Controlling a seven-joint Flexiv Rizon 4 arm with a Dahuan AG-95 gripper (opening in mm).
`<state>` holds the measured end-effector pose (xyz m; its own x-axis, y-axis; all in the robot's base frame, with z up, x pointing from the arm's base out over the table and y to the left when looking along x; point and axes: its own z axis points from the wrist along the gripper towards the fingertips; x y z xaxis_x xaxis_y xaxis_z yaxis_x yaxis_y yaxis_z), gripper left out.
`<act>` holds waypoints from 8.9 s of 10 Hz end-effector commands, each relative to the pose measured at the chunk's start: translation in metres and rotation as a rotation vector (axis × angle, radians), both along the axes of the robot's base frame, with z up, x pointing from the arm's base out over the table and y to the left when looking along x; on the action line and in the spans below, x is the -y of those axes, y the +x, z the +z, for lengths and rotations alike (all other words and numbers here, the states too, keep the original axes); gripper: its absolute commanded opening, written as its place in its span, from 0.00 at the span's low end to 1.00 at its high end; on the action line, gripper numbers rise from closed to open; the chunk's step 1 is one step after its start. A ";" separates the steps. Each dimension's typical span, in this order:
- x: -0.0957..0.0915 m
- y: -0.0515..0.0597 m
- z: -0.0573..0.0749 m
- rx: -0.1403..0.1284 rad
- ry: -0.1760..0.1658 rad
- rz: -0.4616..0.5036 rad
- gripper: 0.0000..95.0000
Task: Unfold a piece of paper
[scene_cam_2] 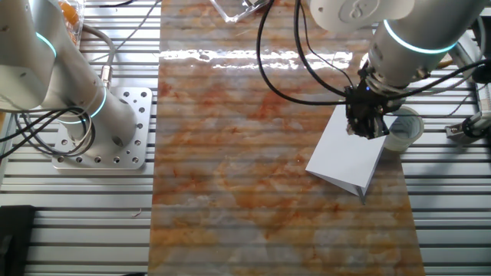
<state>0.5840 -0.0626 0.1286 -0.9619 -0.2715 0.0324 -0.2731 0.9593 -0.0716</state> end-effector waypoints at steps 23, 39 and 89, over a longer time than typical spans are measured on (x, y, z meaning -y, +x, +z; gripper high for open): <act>0.042 0.098 -0.048 0.005 0.104 0.061 0.00; 0.021 0.083 -0.071 -0.202 0.308 0.152 0.00; -0.048 -0.067 -0.080 -0.310 0.217 -0.051 0.00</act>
